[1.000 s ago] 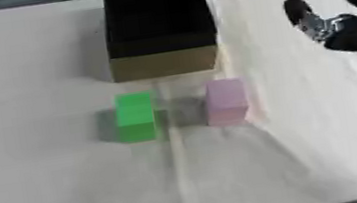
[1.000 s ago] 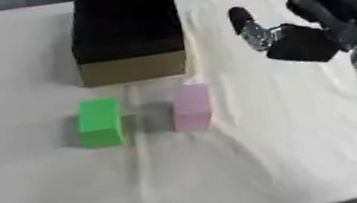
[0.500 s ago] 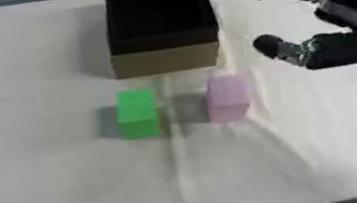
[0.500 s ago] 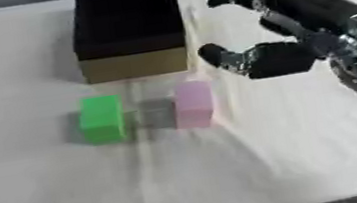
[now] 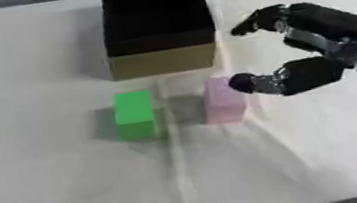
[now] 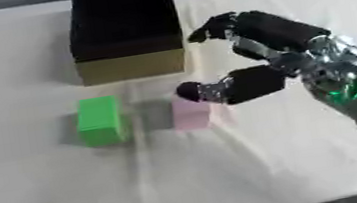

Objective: Pick up objects on the table and place them in the box.

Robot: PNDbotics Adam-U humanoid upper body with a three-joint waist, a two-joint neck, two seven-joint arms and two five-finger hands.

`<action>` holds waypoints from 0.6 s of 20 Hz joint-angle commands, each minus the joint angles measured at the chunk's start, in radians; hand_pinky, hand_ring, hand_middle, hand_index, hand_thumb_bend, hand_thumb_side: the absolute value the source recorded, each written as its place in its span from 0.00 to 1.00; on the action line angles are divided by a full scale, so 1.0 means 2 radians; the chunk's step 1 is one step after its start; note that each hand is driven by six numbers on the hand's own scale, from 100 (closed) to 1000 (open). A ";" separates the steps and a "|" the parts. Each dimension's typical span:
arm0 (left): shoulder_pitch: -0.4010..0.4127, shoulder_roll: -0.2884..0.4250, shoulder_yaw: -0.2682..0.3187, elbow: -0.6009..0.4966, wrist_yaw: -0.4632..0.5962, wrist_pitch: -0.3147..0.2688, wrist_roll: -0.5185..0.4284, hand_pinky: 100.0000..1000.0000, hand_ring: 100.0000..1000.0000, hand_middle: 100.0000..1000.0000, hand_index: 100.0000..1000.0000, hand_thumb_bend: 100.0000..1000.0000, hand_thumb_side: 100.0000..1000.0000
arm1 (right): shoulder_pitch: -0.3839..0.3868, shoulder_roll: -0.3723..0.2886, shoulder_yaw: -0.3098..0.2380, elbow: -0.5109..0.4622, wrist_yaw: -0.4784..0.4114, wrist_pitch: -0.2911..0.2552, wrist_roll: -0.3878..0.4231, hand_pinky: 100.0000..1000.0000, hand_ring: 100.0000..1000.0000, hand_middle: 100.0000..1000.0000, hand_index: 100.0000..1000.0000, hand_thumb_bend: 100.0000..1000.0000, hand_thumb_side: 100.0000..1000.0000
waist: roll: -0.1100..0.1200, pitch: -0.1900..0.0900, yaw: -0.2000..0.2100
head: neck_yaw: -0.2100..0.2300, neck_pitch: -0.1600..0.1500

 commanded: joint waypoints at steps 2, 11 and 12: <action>-0.006 0.012 0.001 -0.010 0.002 -0.001 -0.002 0.67 0.74 0.66 0.80 0.30 1.00 | -0.012 -0.001 -0.001 -0.007 -0.027 0.021 0.031 0.89 0.84 0.78 0.93 0.36 0.68 | 0.001 -0.009 0.001 | -0.003 -0.003; -0.007 0.010 0.000 -0.010 0.003 -0.001 -0.003 0.67 0.74 0.66 0.80 0.29 1.00 | -0.021 0.010 -0.005 -0.007 -0.043 0.033 0.094 0.89 0.84 0.78 0.94 0.28 0.59 | 0.001 -0.007 0.004 | -0.003 -0.004; -0.008 0.010 -0.001 -0.010 0.003 -0.001 -0.003 0.67 0.74 0.66 0.80 0.29 1.00 | -0.021 0.010 -0.005 -0.007 -0.042 0.035 0.097 0.89 0.84 0.78 0.94 0.31 0.62 | 0.001 -0.007 0.004 | -0.003 -0.005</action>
